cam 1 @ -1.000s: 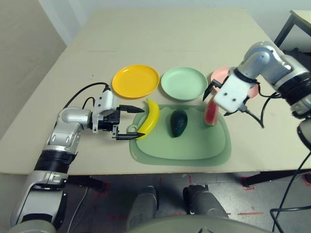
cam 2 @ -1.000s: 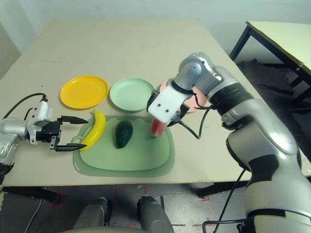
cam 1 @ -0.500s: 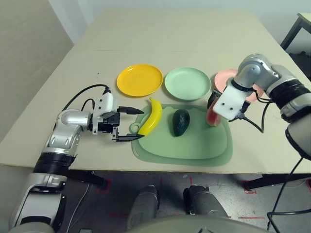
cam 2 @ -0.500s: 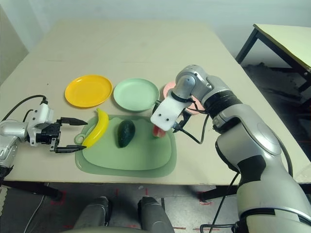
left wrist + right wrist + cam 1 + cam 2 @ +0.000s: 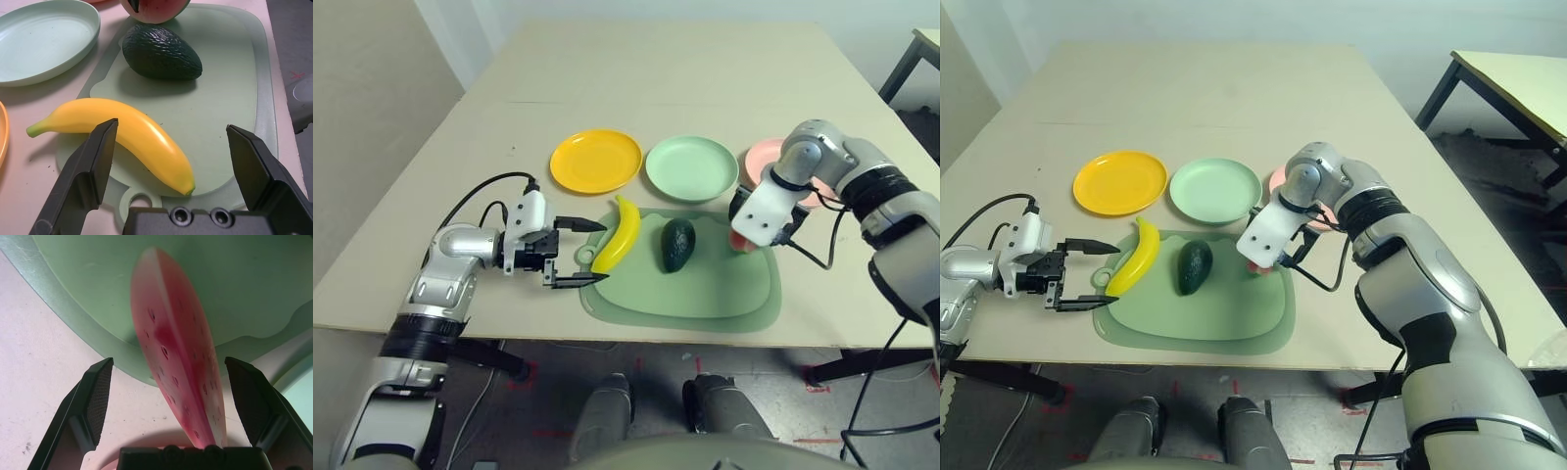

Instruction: Place the fruits into color-matched plates.

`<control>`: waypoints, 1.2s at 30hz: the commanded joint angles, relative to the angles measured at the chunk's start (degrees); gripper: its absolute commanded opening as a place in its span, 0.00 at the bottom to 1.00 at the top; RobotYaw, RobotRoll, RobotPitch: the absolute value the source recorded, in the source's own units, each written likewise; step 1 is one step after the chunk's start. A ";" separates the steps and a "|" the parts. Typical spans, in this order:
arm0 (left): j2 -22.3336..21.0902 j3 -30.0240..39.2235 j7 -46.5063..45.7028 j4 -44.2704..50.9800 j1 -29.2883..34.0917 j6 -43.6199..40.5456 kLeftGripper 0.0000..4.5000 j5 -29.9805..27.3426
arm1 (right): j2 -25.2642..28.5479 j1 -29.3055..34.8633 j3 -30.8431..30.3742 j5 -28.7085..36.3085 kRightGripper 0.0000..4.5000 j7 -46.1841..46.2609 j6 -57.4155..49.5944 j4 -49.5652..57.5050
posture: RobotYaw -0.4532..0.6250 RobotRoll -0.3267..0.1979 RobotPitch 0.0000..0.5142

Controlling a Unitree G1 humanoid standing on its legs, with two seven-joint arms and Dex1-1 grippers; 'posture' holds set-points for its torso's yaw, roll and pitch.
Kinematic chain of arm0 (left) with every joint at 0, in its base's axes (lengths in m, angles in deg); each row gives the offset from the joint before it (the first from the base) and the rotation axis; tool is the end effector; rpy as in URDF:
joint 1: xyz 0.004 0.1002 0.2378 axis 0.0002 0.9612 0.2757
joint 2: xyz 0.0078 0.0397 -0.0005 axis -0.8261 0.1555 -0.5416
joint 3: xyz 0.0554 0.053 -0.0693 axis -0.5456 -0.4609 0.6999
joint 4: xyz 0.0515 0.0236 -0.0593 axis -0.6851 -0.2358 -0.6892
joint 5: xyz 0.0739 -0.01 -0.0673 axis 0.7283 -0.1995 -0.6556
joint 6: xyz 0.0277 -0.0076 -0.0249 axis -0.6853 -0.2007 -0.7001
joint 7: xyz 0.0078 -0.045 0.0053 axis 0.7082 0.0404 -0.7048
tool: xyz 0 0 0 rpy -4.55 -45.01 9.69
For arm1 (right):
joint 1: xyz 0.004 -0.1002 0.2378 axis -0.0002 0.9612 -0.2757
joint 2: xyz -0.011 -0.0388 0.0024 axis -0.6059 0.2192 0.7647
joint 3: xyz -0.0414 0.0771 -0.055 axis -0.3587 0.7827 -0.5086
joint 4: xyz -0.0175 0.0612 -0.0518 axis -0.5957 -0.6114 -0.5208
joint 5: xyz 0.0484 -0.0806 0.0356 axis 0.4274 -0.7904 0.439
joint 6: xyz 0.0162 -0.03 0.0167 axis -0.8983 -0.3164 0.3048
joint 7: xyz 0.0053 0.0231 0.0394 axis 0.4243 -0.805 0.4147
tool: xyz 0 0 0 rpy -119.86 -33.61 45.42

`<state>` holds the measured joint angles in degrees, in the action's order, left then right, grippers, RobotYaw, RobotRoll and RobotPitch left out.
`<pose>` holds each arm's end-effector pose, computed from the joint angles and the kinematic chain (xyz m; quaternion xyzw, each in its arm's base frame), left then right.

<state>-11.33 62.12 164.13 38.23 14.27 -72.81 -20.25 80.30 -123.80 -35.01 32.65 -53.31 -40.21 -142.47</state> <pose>0.2615 0.2713 0.1422 0.2214 0.0497 -0.6075 0.7612 0.3528 -0.1539 0.2164 -0.6771 0.1641 0.6683 0.2607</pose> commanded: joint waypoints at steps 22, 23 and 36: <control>2.18 -0.59 -1.57 -0.54 -0.46 -0.46 1.00 0.29 | 1.71 -0.91 2.30 7.08 0.38 -6.23 -5.84 2.99 | 0.45 0.62 0.14; 2.24 -0.57 -1.51 -0.92 -0.68 -0.31 1.00 0.38 | 1.86 -1.46 2.02 7.67 0.38 -6.23 -6.25 3.04 | 0.45 0.62 0.14; 3.53 -0.92 -1.47 -3.24 -2.07 0.56 1.00 0.75 | 5.09 -6.54 -5.24 17.58 0.38 -6.23 -13.86 4.99 | 0.43 0.62 0.11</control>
<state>-7.88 61.85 162.47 35.71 12.32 -72.76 -20.17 85.08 -130.40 -38.35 48.67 -59.37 -53.59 -138.72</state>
